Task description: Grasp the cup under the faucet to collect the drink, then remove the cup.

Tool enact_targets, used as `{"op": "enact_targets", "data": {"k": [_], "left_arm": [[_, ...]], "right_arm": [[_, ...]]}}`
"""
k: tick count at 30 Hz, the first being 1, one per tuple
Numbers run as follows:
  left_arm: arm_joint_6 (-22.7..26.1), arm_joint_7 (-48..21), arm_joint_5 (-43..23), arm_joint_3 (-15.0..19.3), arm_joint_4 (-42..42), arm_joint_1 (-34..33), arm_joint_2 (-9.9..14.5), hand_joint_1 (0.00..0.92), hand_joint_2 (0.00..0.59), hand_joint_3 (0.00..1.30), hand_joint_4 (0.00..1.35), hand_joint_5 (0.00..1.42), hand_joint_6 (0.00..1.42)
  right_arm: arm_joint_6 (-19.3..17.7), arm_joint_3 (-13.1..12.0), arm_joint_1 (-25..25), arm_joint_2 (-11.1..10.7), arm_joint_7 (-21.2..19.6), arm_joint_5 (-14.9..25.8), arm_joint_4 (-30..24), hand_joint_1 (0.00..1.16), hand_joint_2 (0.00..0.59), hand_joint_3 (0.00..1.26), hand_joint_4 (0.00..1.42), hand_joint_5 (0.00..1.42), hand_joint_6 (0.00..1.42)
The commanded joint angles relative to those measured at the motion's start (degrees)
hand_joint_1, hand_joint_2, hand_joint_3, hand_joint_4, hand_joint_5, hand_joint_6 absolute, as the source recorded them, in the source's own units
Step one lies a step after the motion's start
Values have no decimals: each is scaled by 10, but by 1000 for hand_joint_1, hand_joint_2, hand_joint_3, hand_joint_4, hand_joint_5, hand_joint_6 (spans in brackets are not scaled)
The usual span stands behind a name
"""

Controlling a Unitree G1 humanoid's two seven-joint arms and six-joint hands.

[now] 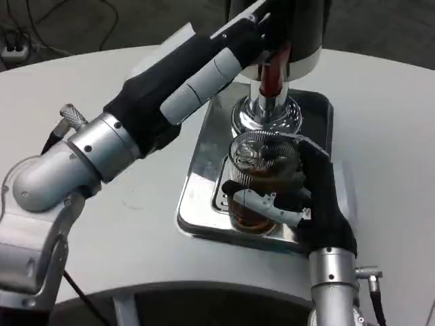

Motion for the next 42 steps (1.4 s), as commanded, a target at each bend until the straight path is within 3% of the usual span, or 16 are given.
{"op": "enact_targets", "data": {"k": [1,16,28,42], "left_arm": [[23,2,-16,10,-39,28,4,0,70,22,0,61,37],[39,-3,-25,38,-110,108,30,0,75,40,0,76,55],[13,-35,-37,61,-162,182,68,0,77,64,0,91,70],[-21,-52,-46,66,-188,218,90,0,77,72,0,101,62]], "right_arm": [[1,6,16,3,8,-5,-31,936,79,861,887,1109,1159],[5,10,73,-13,51,-6,-127,934,79,857,887,1101,1179],[22,5,142,-31,106,-1,-240,934,79,856,899,1100,1163],[31,3,177,-39,133,-6,-296,934,79,856,887,1096,1162]]}}
